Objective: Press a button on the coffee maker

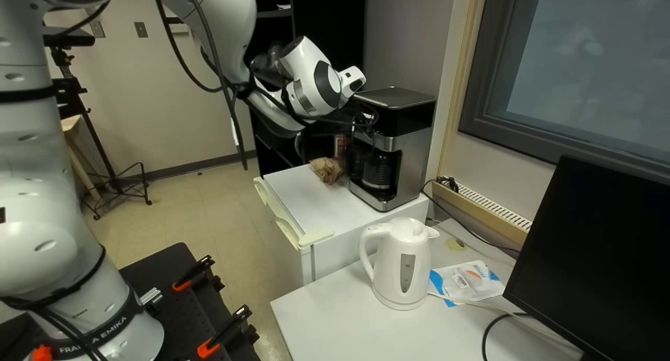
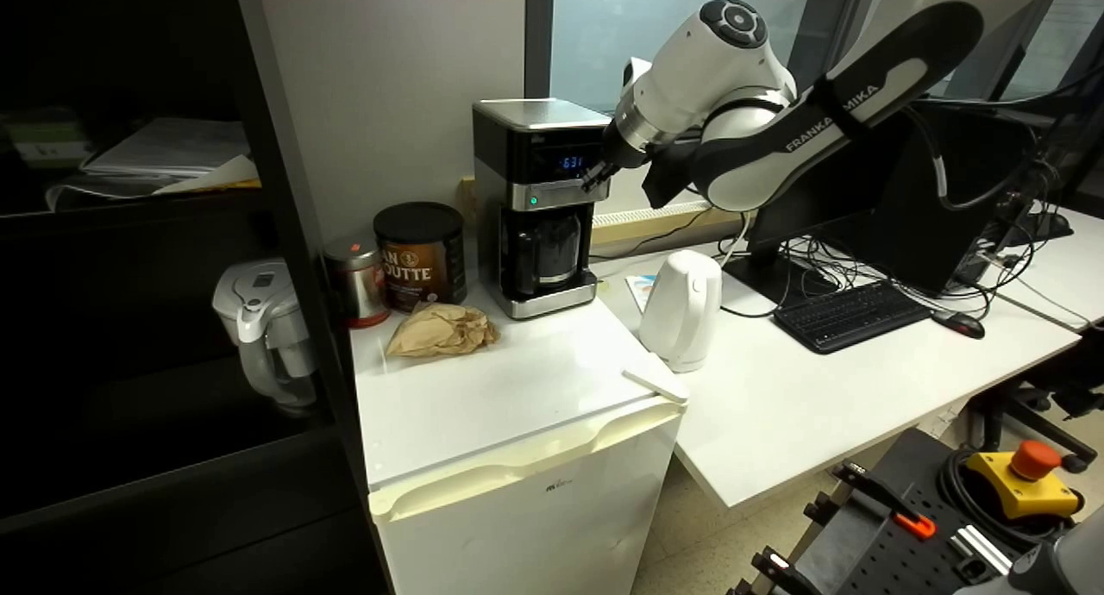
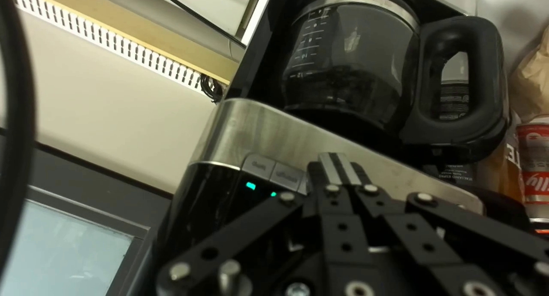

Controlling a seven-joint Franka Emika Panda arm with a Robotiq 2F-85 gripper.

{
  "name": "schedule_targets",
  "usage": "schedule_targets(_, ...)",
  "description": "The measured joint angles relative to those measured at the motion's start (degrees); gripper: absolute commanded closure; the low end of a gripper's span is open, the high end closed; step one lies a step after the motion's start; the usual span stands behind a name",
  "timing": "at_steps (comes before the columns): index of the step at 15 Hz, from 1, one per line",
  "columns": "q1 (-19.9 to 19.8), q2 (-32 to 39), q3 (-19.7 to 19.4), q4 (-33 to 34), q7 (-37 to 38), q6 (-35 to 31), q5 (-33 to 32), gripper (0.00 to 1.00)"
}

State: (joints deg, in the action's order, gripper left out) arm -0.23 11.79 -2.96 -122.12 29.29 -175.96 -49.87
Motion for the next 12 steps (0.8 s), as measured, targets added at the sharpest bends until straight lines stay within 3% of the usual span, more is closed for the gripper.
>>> schedule_targets(4, 0.05, -3.02, 1.17, -3.51, -0.62, -0.98, -0.01, 0.97)
schedule_targets(12, 0.08, -16.96, 3.15, -18.93, -6.23, -1.07, 0.59, 0.99)
